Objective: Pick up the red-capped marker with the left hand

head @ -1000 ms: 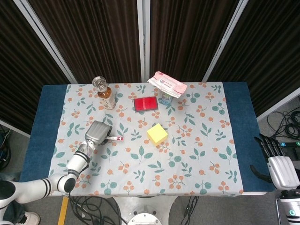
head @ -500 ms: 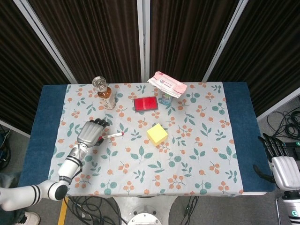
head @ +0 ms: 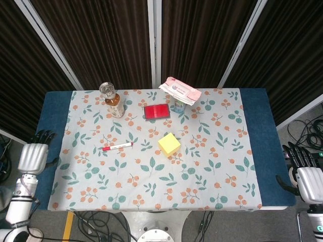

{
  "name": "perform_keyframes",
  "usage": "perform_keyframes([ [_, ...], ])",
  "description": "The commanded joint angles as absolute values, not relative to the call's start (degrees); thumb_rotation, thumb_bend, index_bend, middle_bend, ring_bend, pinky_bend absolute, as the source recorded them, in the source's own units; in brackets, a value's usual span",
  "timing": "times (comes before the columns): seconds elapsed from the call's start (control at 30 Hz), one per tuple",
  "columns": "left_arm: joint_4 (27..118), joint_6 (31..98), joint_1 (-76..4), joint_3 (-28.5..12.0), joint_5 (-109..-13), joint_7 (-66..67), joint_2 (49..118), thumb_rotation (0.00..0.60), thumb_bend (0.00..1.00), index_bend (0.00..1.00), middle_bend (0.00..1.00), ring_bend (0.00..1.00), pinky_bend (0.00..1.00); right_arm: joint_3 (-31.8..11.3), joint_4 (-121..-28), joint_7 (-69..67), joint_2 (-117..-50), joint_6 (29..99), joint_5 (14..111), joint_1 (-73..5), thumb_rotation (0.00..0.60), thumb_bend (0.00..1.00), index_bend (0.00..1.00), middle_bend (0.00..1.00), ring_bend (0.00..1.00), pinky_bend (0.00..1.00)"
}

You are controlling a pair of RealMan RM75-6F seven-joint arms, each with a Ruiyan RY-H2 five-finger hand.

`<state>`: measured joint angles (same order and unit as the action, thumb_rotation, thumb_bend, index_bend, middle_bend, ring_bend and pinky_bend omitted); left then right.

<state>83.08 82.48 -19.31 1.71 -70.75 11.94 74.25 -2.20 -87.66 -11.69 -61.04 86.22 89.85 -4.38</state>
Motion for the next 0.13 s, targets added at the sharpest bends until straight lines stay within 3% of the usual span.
perform_keyframes([
  [0.03,84.7,85.8,-15.9,2.7,-71.9,11.1,72.9,0.6,0.23,0.26,0.27,0.15,0.26,-2.2,-87.9,-11.4,-61.1,86.0,89.9,-4.5,0.6,0.2,0.0,0.02,0.0,0.0],
  [0.13,86.2,88.4,-13.7,3.0,-73.3,11.7,72.7,0.6,0.23,0.26,0.27,0.15,0.26,-1.9,-88.3,-11.9,-61.1,85.7,90.4,-4.7,0.6,0.2,0.0,0.02,0.0,0.0],
])
